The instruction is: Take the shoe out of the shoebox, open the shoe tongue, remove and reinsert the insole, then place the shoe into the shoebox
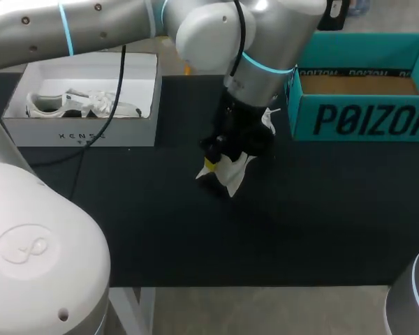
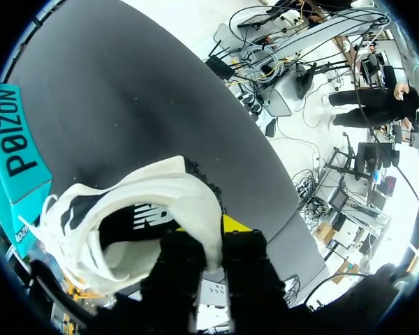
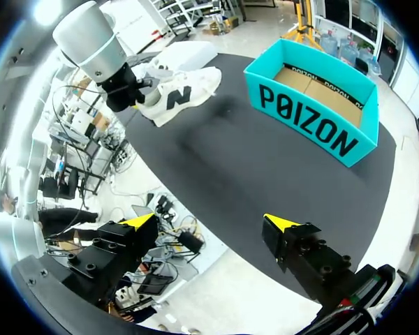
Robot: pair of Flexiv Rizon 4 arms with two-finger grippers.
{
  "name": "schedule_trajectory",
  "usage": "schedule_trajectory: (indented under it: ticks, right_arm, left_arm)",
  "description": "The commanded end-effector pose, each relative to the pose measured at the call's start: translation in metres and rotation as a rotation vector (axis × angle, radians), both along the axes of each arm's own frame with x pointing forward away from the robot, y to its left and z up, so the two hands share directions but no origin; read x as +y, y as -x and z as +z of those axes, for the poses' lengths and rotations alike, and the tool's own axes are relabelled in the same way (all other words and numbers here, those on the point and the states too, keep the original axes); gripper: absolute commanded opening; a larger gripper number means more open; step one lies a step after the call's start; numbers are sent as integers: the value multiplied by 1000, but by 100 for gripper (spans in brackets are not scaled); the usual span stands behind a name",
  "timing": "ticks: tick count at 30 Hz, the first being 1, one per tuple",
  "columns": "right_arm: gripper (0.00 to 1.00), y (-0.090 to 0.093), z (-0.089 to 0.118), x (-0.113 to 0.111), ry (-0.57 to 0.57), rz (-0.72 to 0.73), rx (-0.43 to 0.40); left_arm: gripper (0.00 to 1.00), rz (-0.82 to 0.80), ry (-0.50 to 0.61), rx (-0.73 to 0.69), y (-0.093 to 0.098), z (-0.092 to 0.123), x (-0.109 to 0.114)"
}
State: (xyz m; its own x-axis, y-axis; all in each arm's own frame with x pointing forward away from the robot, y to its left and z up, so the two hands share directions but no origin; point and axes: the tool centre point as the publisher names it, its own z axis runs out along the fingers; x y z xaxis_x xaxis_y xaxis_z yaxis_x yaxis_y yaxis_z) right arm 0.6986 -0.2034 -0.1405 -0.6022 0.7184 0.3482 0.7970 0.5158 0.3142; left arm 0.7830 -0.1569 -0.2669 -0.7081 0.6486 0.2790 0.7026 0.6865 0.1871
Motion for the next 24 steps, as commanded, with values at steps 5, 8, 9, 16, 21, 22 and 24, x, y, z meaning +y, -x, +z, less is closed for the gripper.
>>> schedule_trajectory:
  ticks: [5,8,9,16,21,22,24]
  right_arm:
    - [100,-1,0,0,2,0,2]
    - [100,-1,0,0,2,0,2]
    - [100,-1,0,0,2,0,2]
    - [100,-1,0,0,2,0,2]
    - [100,-1,0,0,2,0,2]
    - [100,-1,0,0,2,0,2]
    - [100,-1,0,0,2,0,2]
  left_arm:
    - [0,-238,-67,-58,-33,14,22]
    - [0,-368,-46,-85,-50,22,45]
    - [0,-455,-28,-90,-55,26,51]
    - [0,-585,-68,-172,-104,53,132]
    - [0,-658,-53,-222,-142,61,195]
    - [0,-646,-75,-227,-149,63,205]
    - [0,-672,-65,-222,-164,64,222]
